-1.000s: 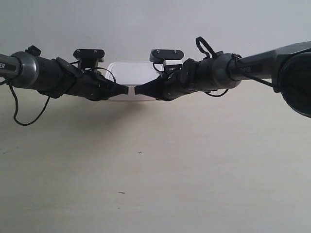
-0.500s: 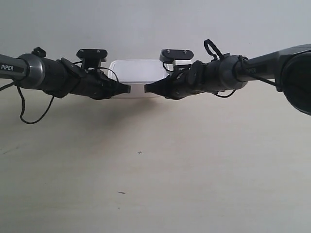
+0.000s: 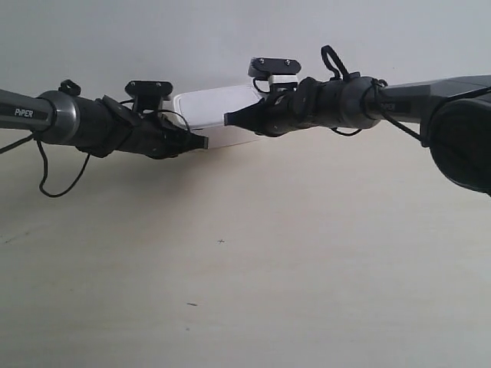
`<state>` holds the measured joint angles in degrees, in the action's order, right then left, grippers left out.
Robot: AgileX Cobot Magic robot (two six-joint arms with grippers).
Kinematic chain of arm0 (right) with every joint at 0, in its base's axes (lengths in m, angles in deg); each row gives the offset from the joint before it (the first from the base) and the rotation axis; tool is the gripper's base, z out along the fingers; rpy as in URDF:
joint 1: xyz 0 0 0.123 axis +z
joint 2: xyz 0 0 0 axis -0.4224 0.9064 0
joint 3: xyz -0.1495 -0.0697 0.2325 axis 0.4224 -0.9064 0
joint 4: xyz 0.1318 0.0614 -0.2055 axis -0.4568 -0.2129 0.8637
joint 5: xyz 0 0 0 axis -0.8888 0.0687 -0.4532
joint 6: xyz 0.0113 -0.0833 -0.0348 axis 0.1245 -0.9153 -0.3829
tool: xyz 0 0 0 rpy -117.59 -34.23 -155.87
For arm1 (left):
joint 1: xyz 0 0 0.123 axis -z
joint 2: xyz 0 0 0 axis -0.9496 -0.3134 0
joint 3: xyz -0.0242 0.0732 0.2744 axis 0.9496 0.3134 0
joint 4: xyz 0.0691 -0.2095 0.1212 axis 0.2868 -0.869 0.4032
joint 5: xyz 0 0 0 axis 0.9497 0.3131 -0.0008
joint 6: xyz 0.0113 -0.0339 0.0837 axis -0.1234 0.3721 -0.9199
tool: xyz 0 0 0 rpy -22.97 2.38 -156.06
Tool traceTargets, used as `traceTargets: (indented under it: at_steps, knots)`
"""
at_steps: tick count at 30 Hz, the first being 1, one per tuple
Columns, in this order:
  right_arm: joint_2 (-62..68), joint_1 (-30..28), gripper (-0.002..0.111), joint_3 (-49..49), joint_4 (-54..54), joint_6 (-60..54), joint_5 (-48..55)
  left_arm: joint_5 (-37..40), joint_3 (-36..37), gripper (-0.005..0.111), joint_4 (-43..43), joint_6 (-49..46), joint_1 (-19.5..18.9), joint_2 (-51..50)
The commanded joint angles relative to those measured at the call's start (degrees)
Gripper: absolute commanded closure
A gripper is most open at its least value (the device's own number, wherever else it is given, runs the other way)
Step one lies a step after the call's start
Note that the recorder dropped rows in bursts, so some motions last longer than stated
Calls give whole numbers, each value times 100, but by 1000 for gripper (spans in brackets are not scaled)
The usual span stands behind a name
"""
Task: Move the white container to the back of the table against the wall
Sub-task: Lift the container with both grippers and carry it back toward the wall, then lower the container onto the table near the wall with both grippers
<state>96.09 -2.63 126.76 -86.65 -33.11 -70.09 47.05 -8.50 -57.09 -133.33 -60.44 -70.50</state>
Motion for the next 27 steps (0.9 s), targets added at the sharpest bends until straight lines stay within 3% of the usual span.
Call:
traceTargets:
  at_steps: [1,10,27]
  knots:
    - [104,-73,108,78,70,-47,101,-59,-379,107,5,-38,27,-152]
    - [114,-111,108,78,70,-455,-91,29,-1153,107,-39,-27,27,-495]
    - [114,-111,108,78,70,-893,-274,35,-1163,107,-39,-27,27,-555]
